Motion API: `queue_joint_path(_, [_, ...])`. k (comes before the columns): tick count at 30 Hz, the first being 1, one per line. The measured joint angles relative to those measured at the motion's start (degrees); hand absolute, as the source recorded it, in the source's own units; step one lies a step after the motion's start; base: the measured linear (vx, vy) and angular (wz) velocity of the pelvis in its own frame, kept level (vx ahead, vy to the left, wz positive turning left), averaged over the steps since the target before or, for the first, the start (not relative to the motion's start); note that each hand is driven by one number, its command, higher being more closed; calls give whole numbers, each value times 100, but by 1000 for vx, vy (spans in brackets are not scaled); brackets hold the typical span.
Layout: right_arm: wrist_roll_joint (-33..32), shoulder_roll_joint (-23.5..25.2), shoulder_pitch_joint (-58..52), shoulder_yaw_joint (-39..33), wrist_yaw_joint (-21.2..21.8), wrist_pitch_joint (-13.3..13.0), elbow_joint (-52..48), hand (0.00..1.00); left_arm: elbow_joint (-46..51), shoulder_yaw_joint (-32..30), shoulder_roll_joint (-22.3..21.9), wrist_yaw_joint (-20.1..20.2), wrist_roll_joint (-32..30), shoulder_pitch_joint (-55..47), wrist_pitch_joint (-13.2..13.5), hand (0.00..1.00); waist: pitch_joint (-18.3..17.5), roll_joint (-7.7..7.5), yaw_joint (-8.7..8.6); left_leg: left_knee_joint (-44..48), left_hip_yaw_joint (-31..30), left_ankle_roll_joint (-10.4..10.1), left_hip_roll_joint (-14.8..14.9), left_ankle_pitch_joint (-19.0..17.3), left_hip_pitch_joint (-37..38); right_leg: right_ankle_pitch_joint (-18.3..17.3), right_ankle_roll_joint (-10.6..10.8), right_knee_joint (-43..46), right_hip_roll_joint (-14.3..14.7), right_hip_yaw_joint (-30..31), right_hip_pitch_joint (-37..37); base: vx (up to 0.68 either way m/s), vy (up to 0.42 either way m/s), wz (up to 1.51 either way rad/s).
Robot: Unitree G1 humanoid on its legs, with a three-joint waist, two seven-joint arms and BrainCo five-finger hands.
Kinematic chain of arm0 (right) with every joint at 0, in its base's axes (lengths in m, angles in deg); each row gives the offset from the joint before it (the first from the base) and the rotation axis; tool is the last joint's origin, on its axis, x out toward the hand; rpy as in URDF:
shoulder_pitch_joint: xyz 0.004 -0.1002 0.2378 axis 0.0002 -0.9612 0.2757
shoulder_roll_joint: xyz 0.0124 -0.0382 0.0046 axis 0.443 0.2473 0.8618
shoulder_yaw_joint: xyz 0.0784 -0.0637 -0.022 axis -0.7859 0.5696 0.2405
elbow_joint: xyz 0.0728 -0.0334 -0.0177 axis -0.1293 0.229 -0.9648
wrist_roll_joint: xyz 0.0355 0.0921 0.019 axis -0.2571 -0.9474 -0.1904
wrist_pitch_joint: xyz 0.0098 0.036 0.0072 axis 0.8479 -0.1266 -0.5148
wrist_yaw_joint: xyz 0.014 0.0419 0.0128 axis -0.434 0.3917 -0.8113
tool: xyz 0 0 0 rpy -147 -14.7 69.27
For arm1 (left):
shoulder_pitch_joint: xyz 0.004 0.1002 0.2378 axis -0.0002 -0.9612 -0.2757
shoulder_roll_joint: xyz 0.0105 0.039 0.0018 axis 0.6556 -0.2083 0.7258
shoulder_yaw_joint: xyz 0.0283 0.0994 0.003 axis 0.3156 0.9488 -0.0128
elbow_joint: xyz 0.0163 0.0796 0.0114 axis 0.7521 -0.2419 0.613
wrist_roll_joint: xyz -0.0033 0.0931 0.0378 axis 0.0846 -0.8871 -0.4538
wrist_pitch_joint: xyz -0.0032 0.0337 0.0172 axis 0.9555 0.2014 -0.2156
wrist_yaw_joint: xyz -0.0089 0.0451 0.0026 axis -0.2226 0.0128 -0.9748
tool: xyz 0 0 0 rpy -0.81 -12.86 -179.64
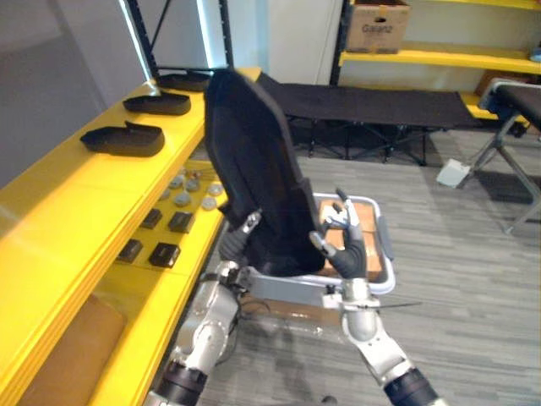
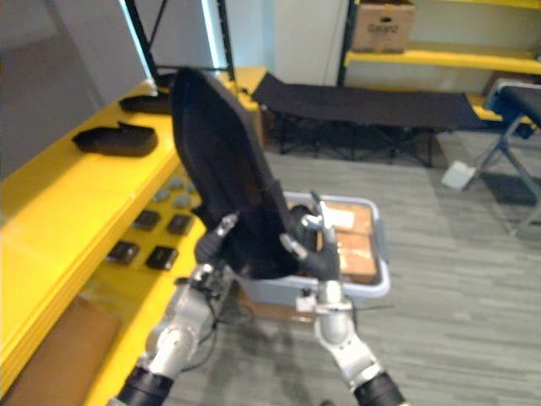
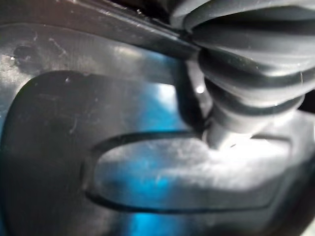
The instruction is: Walk over and take plastic housings, then place them on the shelf
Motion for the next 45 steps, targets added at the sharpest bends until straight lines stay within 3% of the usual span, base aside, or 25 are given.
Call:
queue_joint_path(2, [-138, 168, -96, -218, -16, 39, -424, 0, 319, -406, -161, -409, -945, -2, 349, 100, -2, 3, -1, -4, 8, 0, 0, 0, 13, 0, 1, 0, 1, 12, 3, 0, 0, 0])
queue_joint_path(5, [-418, 391, -125, -825, -170, 99, -921, 0, 380, -853, -193, -821, -1673, -112, 652, 100, -3, 3, 0, -10, 48, 1, 0, 0, 39, 0, 2, -1, 3, 41, 14, 0, 0, -3])
queue_joint_path(8, [-754, 449, -231, -1494, -209, 242, -1048, 0, 380, -1198, -194, -1109, -1988, -375, 745, 100, -4, 3, -4, -53, 168, 6, 6, -7, 83, -8, 2, -1, 11, 146, 13, -19, 22, -16])
queue_joint_path(13, [-1080, 589, -706, -2336, -150, 676, -942, 0, 558, -1455, -201, -1112, -1980, -552, 934, 100, -2, 13, -127, -122, 206, 6, 18, -8, 84, -44, -10, -1, 25, 163, -27, -7, 22, -5])
queue_joint_path(17, [-1728, 664, -1041, -2895, 353, 904, -359, 0, 952, -1482, -217, -1042, -1974, -735, 1102, 100, -21, 63, -186, -195, 295, -4, 28, 2, 91, -37, -7, -1, 40, 253, -104, 32, 36, -11])
queue_joint_path(22, [-2394, 805, -1311, -3125, 1427, 1008, -22, 0, 1042, -1763, -251, -799, -1696, -1244, 1112, 100, -60, 144, -283, -207, 282, -6, 27, 1, 96, -33, -3, -1, 41, 227, -103, 36, 41, 2])
queue_joint_path(27, [-2770, 805, -1248, -2797, 2270, 1062, -51, 0, 1063, -2481, -341, -899, -1686, -1645, 1114, 100, -49, 120, -81, -192, -65, 4, -27, 5, -8, -111, 58, -2, -29, -146, 9, -17, 35, 38])
queue_joint_path(29, [-3057, 783, -1030, -2371, 2624, 1357, -13, 0, 1269, -2887, -404, -1072, -1703, -1798, 1117, 100, -42, 93, 126, -196, -397, 29, -83, 68, -129, -152, 87, -1, -77, -495, 92, -1, 25, 78])
queue_joint_path(31, [-3073, 780, -845, -2136, 2774, 1460, 98, 0, 1427, -3101, -497, -1134, -1705, -1907, 1122, 100, -42, 89, 290, -197, -657, 35, -136, 112, -222, -172, 115, 1, -113, -733, 145, 25, 37, 71])
queue_joint_path(35, [-2673, 755, -381, -1523, 2806, 1629, 291, 0, 1648, -3725, -512, -1119, -1682, -2369, 1208, 100, -10, -13, 776, -199, -1201, 47, -252, 200, -324, -195, 158, 52, -182, -1230, 345, 62, 49, 73])
queue_joint_path(39, [-2587, 755, -146, -1479, 2674, 1634, 327, 0, 1648, -4097, -708, -1028, -1488, -2747, 1270, 100, -32, -119, 965, -189, -1371, 56, -359, 223, -265, -186, 173, 54, -275, -1283, 505, 64, 95, 33])
queue_joint_path(43, [-2597, 765, 8, -1277, 2699, 1811, 327, 0, 1649, -4229, -806, -995, -1341, -3104, 1271, 100, -20, -152, 992, -174, -1270, 69, -372, 175, -231, -221, 192, 55, -294, -1232, 533, 16, 43, -11])
queue_joint_path(45, [-2597, 755, 9, -1174, 2704, 1934, 333, 0, 1650, -4213, -918, -907, -1341, -3069, 1271, 100, 89, -156, 974, 38, -1315, 80, -405, 32, -232, -334, 329, 55, -299, -1296, 708, -16, -4, 15])
